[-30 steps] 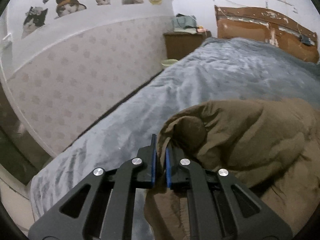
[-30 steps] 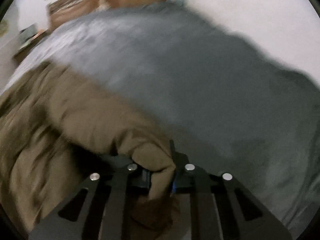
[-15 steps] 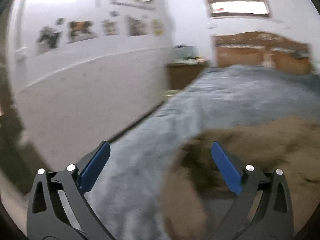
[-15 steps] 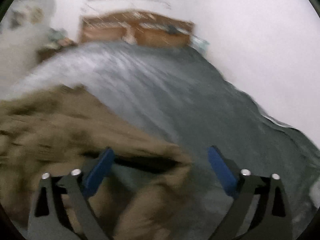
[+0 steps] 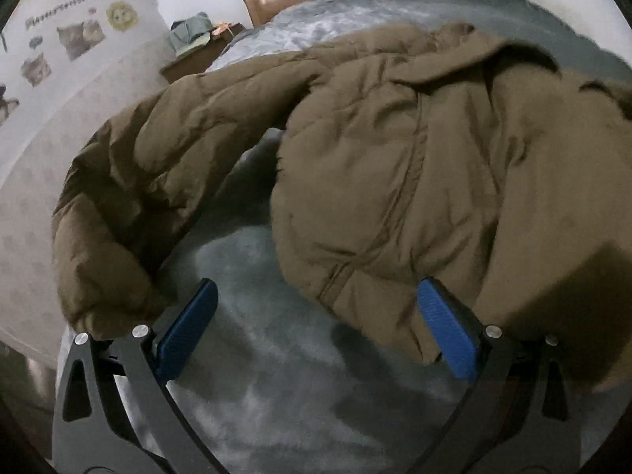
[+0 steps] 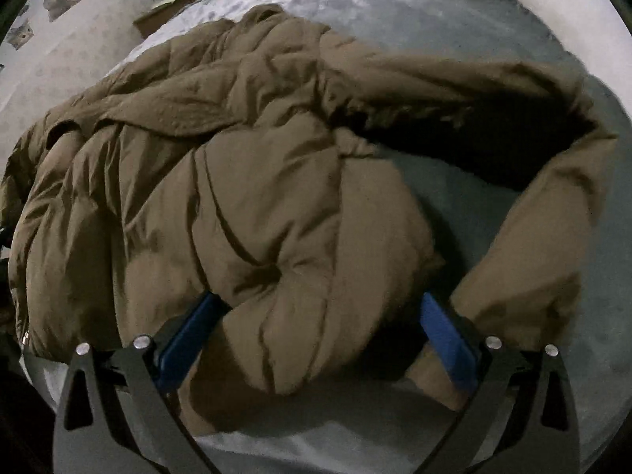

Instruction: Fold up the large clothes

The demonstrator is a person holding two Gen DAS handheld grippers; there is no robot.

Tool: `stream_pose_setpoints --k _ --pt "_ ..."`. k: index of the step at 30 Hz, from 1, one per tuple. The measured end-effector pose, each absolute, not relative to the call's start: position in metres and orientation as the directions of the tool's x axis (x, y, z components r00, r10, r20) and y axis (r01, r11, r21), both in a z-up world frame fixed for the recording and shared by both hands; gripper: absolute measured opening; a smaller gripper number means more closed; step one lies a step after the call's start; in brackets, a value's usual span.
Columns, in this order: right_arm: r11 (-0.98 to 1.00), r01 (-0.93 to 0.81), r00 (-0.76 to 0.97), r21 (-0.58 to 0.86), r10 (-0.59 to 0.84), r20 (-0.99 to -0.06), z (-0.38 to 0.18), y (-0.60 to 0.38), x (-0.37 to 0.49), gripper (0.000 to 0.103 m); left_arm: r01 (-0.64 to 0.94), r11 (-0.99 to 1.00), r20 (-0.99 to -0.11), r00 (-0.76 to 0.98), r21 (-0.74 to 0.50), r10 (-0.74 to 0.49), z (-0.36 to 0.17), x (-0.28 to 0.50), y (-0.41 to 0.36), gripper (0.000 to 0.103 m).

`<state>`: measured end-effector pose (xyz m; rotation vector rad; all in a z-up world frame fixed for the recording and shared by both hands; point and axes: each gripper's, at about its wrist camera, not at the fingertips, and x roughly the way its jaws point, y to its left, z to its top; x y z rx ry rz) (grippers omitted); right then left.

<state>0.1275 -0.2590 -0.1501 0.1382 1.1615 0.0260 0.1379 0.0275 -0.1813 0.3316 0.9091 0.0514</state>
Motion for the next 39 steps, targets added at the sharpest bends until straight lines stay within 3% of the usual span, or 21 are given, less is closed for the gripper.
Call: stream_pose_setpoints --k 2,3,5,6,7,9,13,20,22,24,26,28,30,32,33,35,39 --pt "0.996 0.023 0.391 0.092 0.076 -0.917 -0.162 -0.25 0.13 0.098 0.098 0.955 -0.772 0.614 0.279 0.163 -0.185 0.152 0.022 0.095" --pt "0.996 0.014 0.394 0.086 0.074 -0.916 -0.164 -0.246 0.129 0.093 0.114 0.964 -0.785 0.607 0.241 0.124 -0.187 0.157 0.021 0.062" --pt "0.996 -0.01 0.411 0.085 0.082 -0.908 -0.165 -0.239 0.127 0.05 0.182 0.967 -0.82 0.57 0.177 0.043 -0.194 0.166 0.017 0.027" --pt "0.996 -0.017 0.422 0.085 0.084 -0.903 -0.158 -0.239 0.126 0.041 0.19 0.963 -0.807 0.589 0.19 0.043 -0.191 0.167 0.015 0.018" --pt "0.995 -0.023 0.438 0.097 0.097 -0.894 -0.144 -0.244 0.128 0.026 0.197 0.962 -0.802 0.597 0.19 0.037 -0.187 0.167 0.014 0.015" --pt "0.992 -0.021 0.488 0.122 0.117 -0.865 -0.125 -0.249 0.126 0.019 0.186 0.968 -0.784 0.621 0.168 0.017 -0.17 0.165 0.018 0.012" --pt "0.981 -0.011 0.614 0.192 0.158 -0.774 -0.08 -0.259 0.115 0.018 0.12 0.991 -0.69 0.722 0.061 -0.045 -0.1 0.154 0.045 0.012" --pt "0.788 -0.095 0.729 0.608 0.471 -0.496 -0.017 -0.295 0.09 0.019 0.137 0.982 -0.524 0.831 -0.13 -0.186 -0.02 0.137 0.088 0.008" --pt "0.759 -0.092 0.741 0.644 0.484 -0.465 -0.016 -0.297 0.096 0.024 0.105 0.98 -0.492 0.853 -0.17 -0.176 -0.007 0.142 0.1 0.009" --pt "0.766 -0.058 0.754 0.64 0.454 -0.475 -0.023 -0.297 0.107 0.037 0.067 0.984 -0.513 0.847 -0.166 -0.144 -0.012 0.158 0.108 0.036" --pt "0.801 -0.012 0.758 0.598 0.398 -0.517 -0.031 -0.3 0.115 0.077 0.002 0.995 -0.56 0.826 -0.103 -0.059 -0.027 0.17 0.112 0.038" --pt "0.851 0.037 0.725 0.524 0.339 -0.6 -0.04 -0.299 0.125 0.078 -0.011 0.999 -0.638 0.769 -0.048 -0.022 -0.048 0.18 0.11 0.045" --pt "0.871 0.07 0.669 0.486 0.32 -0.67 -0.05 -0.304 0.126 0.078 0.029 1.0 -0.712 0.702 0.009 -0.014 -0.07 0.178 0.1 0.066" --pt "0.884 0.068 0.624 0.463 0.324 -0.711 -0.058 -0.309 0.119 0.078 0.071 0.994 -0.754 0.656 0.088 0.02 -0.091 0.17 0.094 0.077" --pt "0.897 0.066 0.616 0.436 0.307 -0.726 -0.057 -0.313 0.113 0.08 0.114 0.983 -0.768 0.639 0.141 0.036 -0.103 0.161 0.087 0.077" --pt "0.944 0.1 0.635 0.316 0.183 -0.75 -0.054 -0.323 0.1 0.093 0.195 0.931 -0.76 0.639 0.308 0.118 -0.118 0.147 0.069 0.078" --pt "0.953 0.155 0.652 0.26 0.098 -0.752 -0.051 -0.352 0.067 0.093 0.281 0.876 -0.766 0.627 0.392 0.142 -0.131 0.129 0.075 0.079"
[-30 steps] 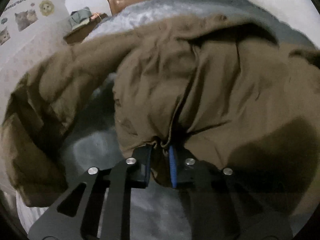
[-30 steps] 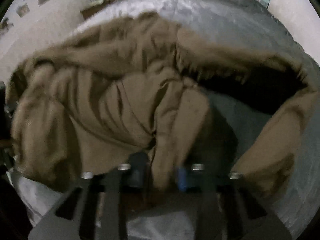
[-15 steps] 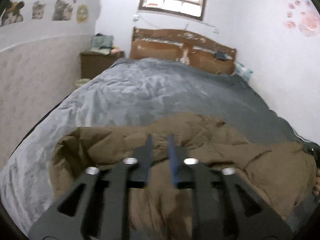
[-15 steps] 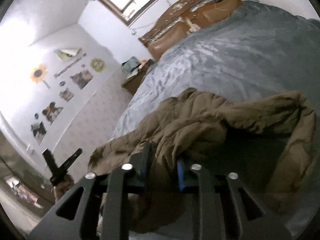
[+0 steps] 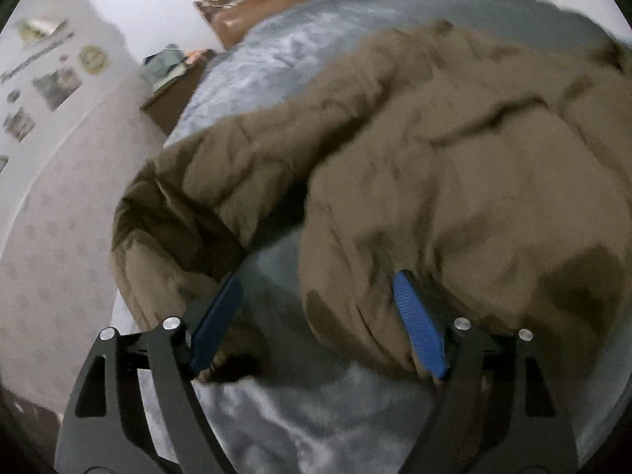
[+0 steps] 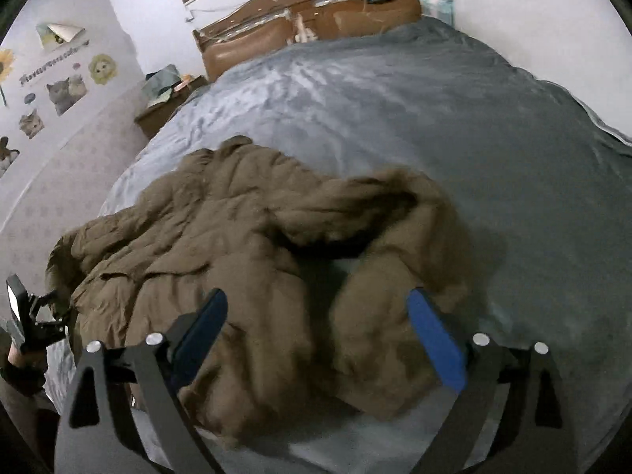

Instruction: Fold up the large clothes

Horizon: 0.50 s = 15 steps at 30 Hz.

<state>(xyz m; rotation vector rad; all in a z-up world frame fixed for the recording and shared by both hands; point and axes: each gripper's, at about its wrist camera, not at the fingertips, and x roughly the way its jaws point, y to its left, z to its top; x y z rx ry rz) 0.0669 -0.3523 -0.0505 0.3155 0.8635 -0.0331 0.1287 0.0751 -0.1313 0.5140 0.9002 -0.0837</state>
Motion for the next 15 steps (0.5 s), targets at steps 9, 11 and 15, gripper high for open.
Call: stream_pose_setpoints --k 9,11,15 --pt "0.977 -0.169 0.302 0.132 0.179 -0.936 -0.131 -0.289 0.059 0.093 0.494 0.784 -0.888 0.435 0.377 0.153 -0.175 0.102 0.082 0.08" --pt "0.966 -0.193 0.275 0.17 0.22 -0.936 -0.14 -0.284 0.063 0.093 0.555 0.755 -0.911 0.39 0.35 0.136 -0.185 0.096 0.08 0.08" --pt "0.961 -0.251 0.328 0.115 0.196 -0.924 -0.148 -0.269 0.069 0.093 0.511 0.76 -0.864 0.487 0.402 0.129 -0.182 0.109 0.073 0.088"
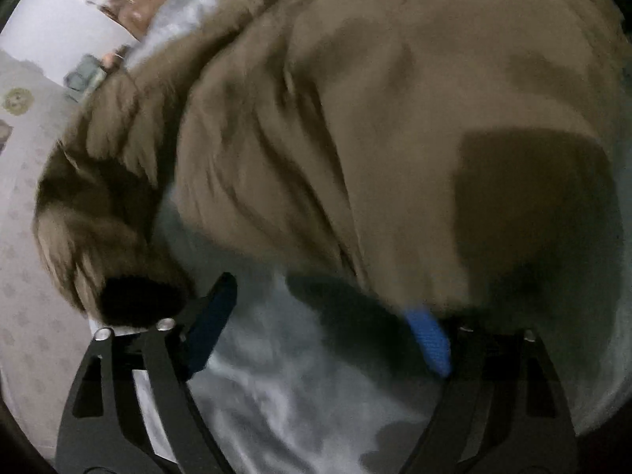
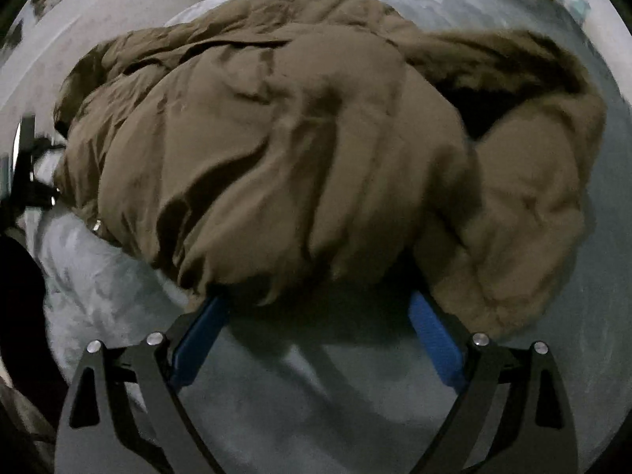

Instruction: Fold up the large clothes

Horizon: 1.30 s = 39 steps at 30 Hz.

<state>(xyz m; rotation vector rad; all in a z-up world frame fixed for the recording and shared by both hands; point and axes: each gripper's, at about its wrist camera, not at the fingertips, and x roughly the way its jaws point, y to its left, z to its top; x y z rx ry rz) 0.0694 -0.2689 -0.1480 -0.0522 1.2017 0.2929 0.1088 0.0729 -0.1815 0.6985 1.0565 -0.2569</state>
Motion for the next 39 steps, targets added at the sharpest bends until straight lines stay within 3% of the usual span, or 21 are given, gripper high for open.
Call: stream_pose_setpoints --k 4,6,7,8,9,11,12,15,19,23,28,31,33,34,35,36,39 --pt "0.957 -0.281 0.406 0.075 0.189 -0.894 -0.15 -0.245 0.088 0.09 0.443 0.77 -0.795 0.592 0.459 0.133 -0.176 0.127 0.05 0.09" --pt "0.953 -0.268 0.424 0.142 0.249 -0.871 -0.143 -0.241 0.095 0.072 0.422 0.794 -0.786 0.609 0.438 0.11 -0.171 0.135 0.045 0.088" --pt "0.951 -0.262 0.426 0.161 0.264 -0.865 -0.139 -0.238 0.099 0.05 0.404 0.82 -0.79 0.606 0.405 0.091 -0.166 0.139 0.047 0.085" --pt "0.951 -0.256 0.432 0.172 0.272 -0.86 -0.133 -0.236 0.103 0.035 0.391 0.844 -0.797 0.6 0.367 0.069 -0.159 0.144 0.05 0.071" --pt "0.951 -0.249 0.446 0.182 0.279 -0.85 -0.128 -0.234 0.103 0.03 0.383 0.869 -0.811 0.584 0.314 0.035 -0.151 0.149 0.054 0.05" --pt "0.941 -0.24 0.469 0.239 0.328 -0.82 -0.111 -0.239 0.102 0.02 0.334 0.925 -0.822 0.568 0.18 -0.045 -0.127 0.157 0.073 0.028" --pt "0.935 -0.233 0.485 0.269 0.351 -0.801 -0.102 -0.242 0.102 0.019 0.315 0.939 -0.817 0.572 0.14 -0.069 -0.116 0.159 0.082 0.021" --pt "0.909 -0.196 0.562 0.369 0.412 -0.718 -0.068 -0.253 0.096 0.015 0.279 0.958 -0.797 0.593 0.072 -0.113 -0.079 0.165 0.106 0.015" --pt "0.832 -0.163 0.62 0.531 0.505 -0.601 -0.028 -0.274 0.103 0.015 0.253 0.966 -0.785 0.586 -0.06 -0.203 -0.034 0.142 0.146 0.012" --pt "0.758 -0.167 0.626 0.631 0.576 -0.526 0.003 -0.285 0.112 0.015 0.265 0.964 -0.749 0.637 -0.01 -0.183 0.026 0.114 0.163 0.008" --pt "0.743 -0.136 0.637 0.655 0.573 -0.517 0.024 -0.299 0.11 0.015 0.263 0.964 -0.741 0.655 0.039 -0.149 0.049 0.116 0.172 0.006" --pt "0.754 -0.111 0.641 0.647 0.552 -0.534 0.025 -0.31 0.096 0.015 0.299 0.954 -0.775 0.598 -0.021 -0.205 0.043 0.118 0.175 0.008" --pt "0.838 -0.121 0.578 0.533 0.496 -0.648 0.014 -0.306 0.086 0.025 0.401 0.915 -0.841 0.511 0.05 -0.179 0.02 0.109 0.173 0.023" --pt "0.872 -0.146 0.521 0.468 0.47 -0.712 0.007 -0.3 0.076 0.042 0.428 0.897 -0.863 0.489 0.11 -0.127 0.004 0.098 0.176 0.03" --pt "0.906 -0.18 0.461 0.384 0.422 -0.78 -0.004 -0.296 0.065 0.068 0.448 0.88 -0.88 0.468 0.156 -0.083 -0.012 0.087 0.182 0.034" --pt "0.936 -0.206 0.438 0.285 0.348 -0.828 -0.011 -0.294 0.055 0.077 0.457 0.874 -0.891 0.449 0.167 -0.065 -0.023 0.08 0.188 0.034" --pt "0.969 -0.203 0.485 0.14 0.224 -0.845 -0.015 -0.304 0.033 0.079 0.391 0.908 -0.883 0.465 0.148 -0.056 -0.035 0.066 0.226 0.034"
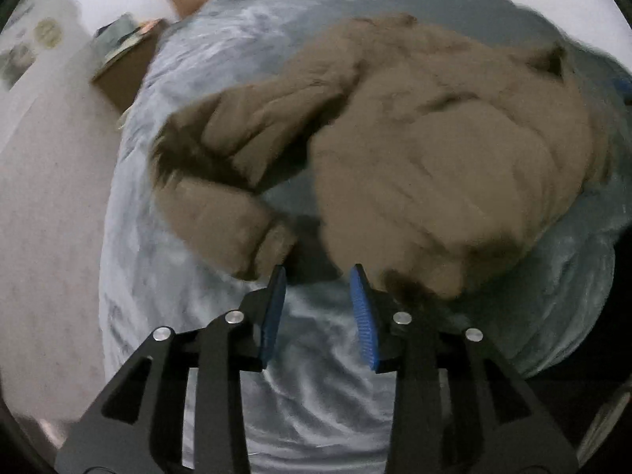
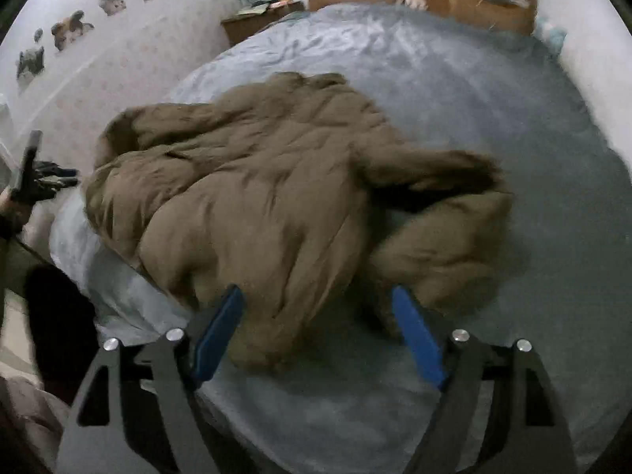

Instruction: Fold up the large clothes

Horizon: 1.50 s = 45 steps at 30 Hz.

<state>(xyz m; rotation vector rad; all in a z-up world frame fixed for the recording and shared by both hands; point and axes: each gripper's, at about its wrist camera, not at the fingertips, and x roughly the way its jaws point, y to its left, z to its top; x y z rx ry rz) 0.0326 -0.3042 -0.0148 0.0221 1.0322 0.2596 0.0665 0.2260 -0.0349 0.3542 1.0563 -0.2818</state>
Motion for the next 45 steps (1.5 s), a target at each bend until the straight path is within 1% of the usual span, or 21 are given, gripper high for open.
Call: stream_pose_setpoints --k 1,2,3,4,7,9,12,19,23,26,27,28,29,30,31,32,34,37,40,43,45 --pt "0.972 -0.174 0.515 0.159 0.227 -0.826 -0.011 -0.312 0.033 0.079 0.336 0.936 -0.867 0.492 0.107 -0.078 -0.028 0.069 0.24 0.035" --pt "0.975 -0.149 0.556 0.167 0.222 -0.801 -0.006 -0.316 0.037 0.082 0.285 0.953 -0.839 0.539 0.103 -0.071 -0.021 0.073 0.246 0.047" --pt "0.978 -0.13 0.585 0.162 0.207 -0.784 -0.001 -0.318 0.043 0.084 0.239 0.965 -0.811 0.582 0.108 -0.053 -0.014 0.079 0.25 0.067" --pt "0.983 -0.107 0.617 0.148 0.182 -0.766 0.003 -0.317 0.051 0.091 0.182 0.976 -0.774 0.632 0.12 -0.023 -0.002 0.086 0.256 0.074" --pt "0.982 -0.065 0.67 0.175 0.173 -0.722 0.003 -0.309 0.095 0.092 0.101 0.99 -0.719 0.695 0.096 -0.001 0.014 0.127 0.241 0.086" --pt "0.976 -0.007 0.65 0.218 0.17 -0.741 -0.009 -0.305 0.138 0.092 0.055 0.993 -0.705 0.708 0.103 0.034 0.018 0.153 0.236 0.098" --pt "0.96 0.058 0.61 0.273 0.182 -0.771 -0.032 -0.302 0.198 0.092 0.007 0.983 -0.708 0.695 0.182 0.126 0.005 0.199 0.22 0.1" --pt "0.987 0.05 0.513 0.152 0.105 -0.852 -0.092 -0.263 0.305 0.092 0.023 0.963 -0.75 0.633 0.267 0.193 -0.075 0.317 0.15 0.1" --pt "0.998 0.029 0.432 0.06 0.041 -0.901 -0.138 -0.241 0.354 0.092 0.05 0.934 -0.77 0.582 0.354 0.261 -0.117 0.357 0.133 0.1" --pt "0.997 0.078 0.326 0.0 -0.026 -0.945 -0.181 -0.241 0.375 0.091 0.056 0.913 -0.776 0.55 0.405 0.31 -0.146 0.376 0.128 0.1" --pt "0.997 0.075 0.317 0.009 -0.015 -0.948 -0.189 -0.241 0.377 0.088 0.058 0.912 -0.777 0.547 0.406 0.311 -0.15 0.379 0.128 0.097" --pt "0.998 0.063 0.321 0.02 -0.001 -0.947 -0.197 -0.239 0.378 0.069 0.066 0.911 -0.778 0.548 0.406 0.307 -0.156 0.382 0.128 0.089" --pt "0.998 0.046 0.344 0.03 0.013 -0.939 -0.201 -0.237 0.378 0.044 0.089 0.912 -0.789 0.539 0.399 0.293 -0.162 0.386 0.128 0.047" --pt "0.999 0.035 0.367 0.035 0.02 -0.93 -0.2 -0.234 0.377 0.031 0.112 0.917 -0.807 0.524 0.383 0.273 -0.164 0.389 0.129 0.001" --pt "0.999 0.024 0.398 0.041 0.029 -0.917 -0.197 -0.232 0.377 0.015 0.121 0.924 -0.823 0.507 0.363 0.257 -0.167 0.394 0.129 0.0" --pt "0.999 0.018 0.416 0.043 0.032 -0.909 -0.192 -0.23 0.378 0.008 0.109 0.924 -0.811 0.525 0.365 0.258 -0.163 0.396 0.13 0.0" --pt "1.0 0.003 0.484 -0.009 -0.009 -0.875 -0.171 -0.225 0.38 0.005 0.063 0.934 -0.767 0.593 0.35 0.248 -0.142 0.399 0.133 0.0" --pt "0.996 0.008 0.608 -0.084 -0.072 -0.791 -0.125 -0.22 0.381 0.005 -0.043 0.95 -0.672 0.697 0.309 0.25 -0.091 0.398 0.14 0.0" --pt "0.973 0.045 0.74 -0.226 -0.184 -0.647 -0.074 -0.208 0.381 0.005 -0.132 0.937 -0.534 0.792 0.323 0.296 -0.035 0.397 0.141 0.0" --pt "0.955 0.124 0.807 -0.27 -0.256 -0.532 -0.04 -0.208 0.384 0.006 -0.132 0.938 -0.511 0.81 0.321 0.289 -0.01 0.403 0.136 0.0" --pt "0.941 0.188 0.794 -0.283 -0.315 -0.52 -0.038 -0.216 0.395 0.019 -0.09 0.938 -0.538 0.799 0.336 0.269 -0.013 0.403 0.126 0.0"
